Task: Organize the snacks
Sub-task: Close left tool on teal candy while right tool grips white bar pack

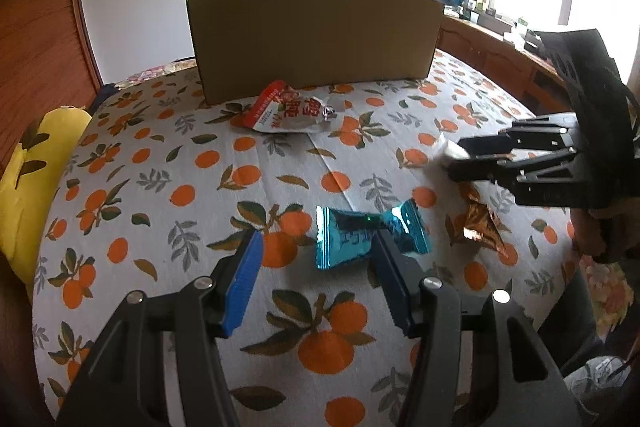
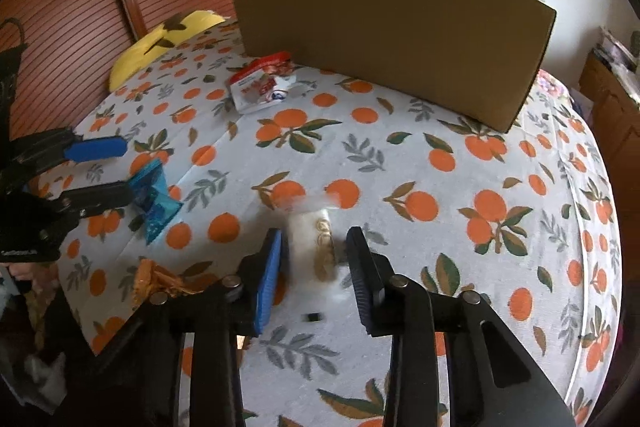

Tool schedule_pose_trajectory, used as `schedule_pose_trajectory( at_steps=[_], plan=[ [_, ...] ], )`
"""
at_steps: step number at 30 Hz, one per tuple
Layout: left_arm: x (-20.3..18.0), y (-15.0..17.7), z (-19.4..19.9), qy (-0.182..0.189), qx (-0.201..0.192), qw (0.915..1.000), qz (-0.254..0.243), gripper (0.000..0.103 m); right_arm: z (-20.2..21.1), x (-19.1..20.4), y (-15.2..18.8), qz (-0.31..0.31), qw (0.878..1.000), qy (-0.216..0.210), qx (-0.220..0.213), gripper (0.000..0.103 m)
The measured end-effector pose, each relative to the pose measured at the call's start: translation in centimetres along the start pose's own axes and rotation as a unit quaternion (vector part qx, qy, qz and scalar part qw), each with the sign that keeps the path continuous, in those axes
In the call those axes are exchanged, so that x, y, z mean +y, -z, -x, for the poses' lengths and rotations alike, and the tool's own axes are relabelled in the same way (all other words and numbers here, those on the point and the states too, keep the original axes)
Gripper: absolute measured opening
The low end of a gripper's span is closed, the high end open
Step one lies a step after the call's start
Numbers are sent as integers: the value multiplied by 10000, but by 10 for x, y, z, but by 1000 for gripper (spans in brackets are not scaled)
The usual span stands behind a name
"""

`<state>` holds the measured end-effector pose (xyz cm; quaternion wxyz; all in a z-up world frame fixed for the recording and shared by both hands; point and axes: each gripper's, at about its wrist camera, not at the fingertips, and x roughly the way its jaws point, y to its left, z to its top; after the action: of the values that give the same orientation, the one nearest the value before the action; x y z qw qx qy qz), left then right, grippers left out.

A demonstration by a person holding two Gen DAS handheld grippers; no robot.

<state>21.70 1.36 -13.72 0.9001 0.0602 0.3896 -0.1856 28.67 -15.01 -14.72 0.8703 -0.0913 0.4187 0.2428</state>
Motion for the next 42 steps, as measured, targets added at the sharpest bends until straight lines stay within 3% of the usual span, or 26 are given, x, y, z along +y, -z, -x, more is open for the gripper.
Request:
schedule_pose_trajectory(
  at_steps=[8,11,24,36,39,42],
  plan=[
    [-12,5,-5,-23,177,9990,-401,57,1,3,3,106,9998,124,-89,32],
    [-17,2,-11,-203,209,9978,-592,57,1,1,3,14,9999,51,-111,31],
    [-41,-30,-40,-230,343,9920,-1192,57,1,-3,4,-77,9999,62,-140,32],
    [-28,-42,-54,113,417,9976,-535,57,3,-9,5,-222,9995,-137,-168,32],
    [-27,-40,-53,161,379,9982,-441,49,3,-8,5,-220,9995,-133,-167,32],
    [-30,-38,-51,199,354,9980,-483,32,3,-8,5,-218,9995,-130,-166,32]
  ],
)
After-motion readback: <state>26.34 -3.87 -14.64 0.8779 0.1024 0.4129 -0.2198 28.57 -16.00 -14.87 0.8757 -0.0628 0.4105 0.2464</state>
